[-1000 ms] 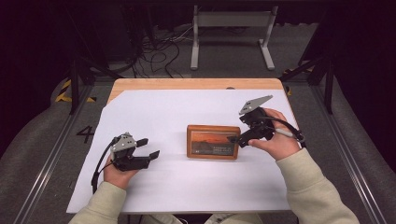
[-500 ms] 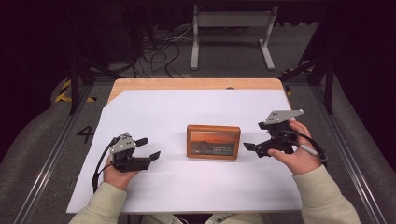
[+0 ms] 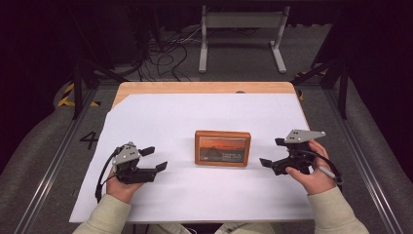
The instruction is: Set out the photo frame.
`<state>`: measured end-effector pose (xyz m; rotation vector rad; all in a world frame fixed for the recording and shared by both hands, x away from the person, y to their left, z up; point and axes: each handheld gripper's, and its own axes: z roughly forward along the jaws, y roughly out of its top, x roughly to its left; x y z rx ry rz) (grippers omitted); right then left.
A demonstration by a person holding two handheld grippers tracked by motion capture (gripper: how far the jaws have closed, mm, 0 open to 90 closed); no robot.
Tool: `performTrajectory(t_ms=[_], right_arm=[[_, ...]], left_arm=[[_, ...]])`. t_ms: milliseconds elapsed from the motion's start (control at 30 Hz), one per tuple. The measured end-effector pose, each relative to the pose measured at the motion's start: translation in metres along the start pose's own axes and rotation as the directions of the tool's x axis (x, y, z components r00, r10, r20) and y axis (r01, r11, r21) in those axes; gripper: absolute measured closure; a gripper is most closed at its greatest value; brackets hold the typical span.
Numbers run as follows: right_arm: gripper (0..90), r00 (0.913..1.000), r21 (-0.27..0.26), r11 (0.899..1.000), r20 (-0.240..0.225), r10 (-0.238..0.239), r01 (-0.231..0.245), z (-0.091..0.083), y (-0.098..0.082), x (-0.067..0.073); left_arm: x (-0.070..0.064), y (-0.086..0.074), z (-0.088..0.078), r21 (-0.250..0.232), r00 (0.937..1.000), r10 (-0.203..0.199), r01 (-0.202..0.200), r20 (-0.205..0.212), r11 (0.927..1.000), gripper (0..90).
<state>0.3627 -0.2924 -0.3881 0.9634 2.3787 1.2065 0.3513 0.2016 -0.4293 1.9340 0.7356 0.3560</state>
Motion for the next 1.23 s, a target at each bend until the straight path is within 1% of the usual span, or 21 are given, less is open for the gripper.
performTrajectory(t_ms=[33,67,133,233,333,400,433,467,500,533,600,633,667,767,833,867,933,1167,1233], right_arm=[[4.1,1.0000,0.000,1.000,0.000,0.000,0.000,0.000,0.000,0.000],[4.1,1.0000,-0.020,1.000,-0.001,0.004,-0.004,0.001,-0.007,0.000],[4.0,0.9999,-0.052,0.999,-0.004,0.009,-0.010,0.002,-0.014,0.000],[3.7,0.9999,-0.066,0.998,-0.002,0.010,-0.010,0.004,-0.022,-0.001],[3.2,0.9999,-0.089,0.996,0.004,0.013,-0.013,0.004,-0.028,-0.002],[2.8,0.9998,-0.102,0.995,0.006,0.022,-0.021,0.007,-0.035,-0.003],[2.8,0.9998,-0.102,0.995,0.006,0.022,-0.021,0.007,-0.035,-0.003],[2.9,0.9997,-0.104,0.994,0.013,0.021,-0.019,0.008,-0.039,-0.004],[2.9,0.9989,-0.111,0.994,0.038,0.028,-0.023,0.010,-0.044,-0.005],[2.9,0.9981,-0.111,0.993,0.049,0.037,-0.032,0.011,-0.047,-0.006],[2.9,0.9952,-0.120,0.992,0.081,0.054,-0.044,0.013,-0.051,-0.008],[2.9,0.9952,-0.120,0.992,0.081,0.054,-0.044,0.013,-0.051,-0.008],[2.9,0.9920,-0.120,0.991,0.100,0.078,-0.066,0.017,-0.057,-0.009],[2.9,0.9892,-0.105,0.992,0.123,0.079,-0.067,0.021,-0.059,-0.009],[2.9,0.9875,-0.109,0.992,0.140,0.071,-0.056,0.022,-0.059,-0.009],[2.9,0.9875,-0.109,0.992,0.140,0.071,-0.056,0.022,-0.059,-0.009],[2.9,0.9832,-0.111,0.992,0.168,0.071,-0.052,0.022,-0.059,-0.009],[2.9,0.9795,-0.118,0.991,0.184,0.081,-0.060,0.020,-0.059,-0.010],[3.0,0.9781,-0.120,0.991,0.190,0.085,-0.063,0.020,-0.058,-0.010]], left_arm=[[0.000,0.000,0.000,0.002,1.0000,0.001,-0.001,0.002,1.0000,25.9],[0.000,-0.001,0.000,0.007,1.0000,-0.002,0.002,0.002,1.0000,25.9],[0.001,-0.002,0.001,0.005,1.0000,-0.007,0.007,0.003,1.0000,25.9],[0.000,-0.002,0.001,0.007,0.9999,-0.009,0.009,0.009,0.9999,25.9],[0.001,-0.002,0.002,0.005,0.9999,-0.001,0.001,0.011,1.0000,25.8],[0.001,-0.004,0.004,0.006,0.9997,-0.013,0.013,0.022,0.9999,25.8],[0.001,-0.004,0.004,0.006,0.9997,-0.013,0.013,0.022,0.9999,25.7],[0.001,-0.004,0.004,0.010,0.9997,-0.011,0.011,0.023,0.9999,25.7],[0.002,-0.004,0.005,0.007,0.9996,-0.011,0.011,0.027,0.9999,25.7],[0.001,-0.005,0.006,0.011,0.9994,-0.020,0.020,0.028,0.9997,25.6],[0.002,-0.005,0.006,0.012,0.9994,-0.017,0.017,0.030,0.9998,25.6],[0.002,-0.005,0.006,0.012,0.9994,-0.017,0.017,0.030,0.9998,25.6],[0.004,-0.006,0.007,0.011,0.9993,-0.019,0.018,0.032,0.9998,25.6],[0.004,-0.007,0.008,0.010,0.9989,-0.034,0.034,0.033,0.9994,25.6],[0.004,-0.007,0.008,0.012,0.9991,-0.031,0.031,0.030,0.9995,25.5],[0.004,-0.007,0.008,0.012,0.9990,-0.034,0.033,0.028,0.9994,25.5],[0.005,-0.008,0.009,0.013,0.9989,-0.039,0.038,0.028,0.9992,25.4],[0.006,-0.008,0.008,0.013,0.9989,-0.042,0.041,0.021,0.9991,24.6],[0.007,-0.008,0.008,0.011,0.9987,-0.049,0.048,0.018,0.9988,24.1]])
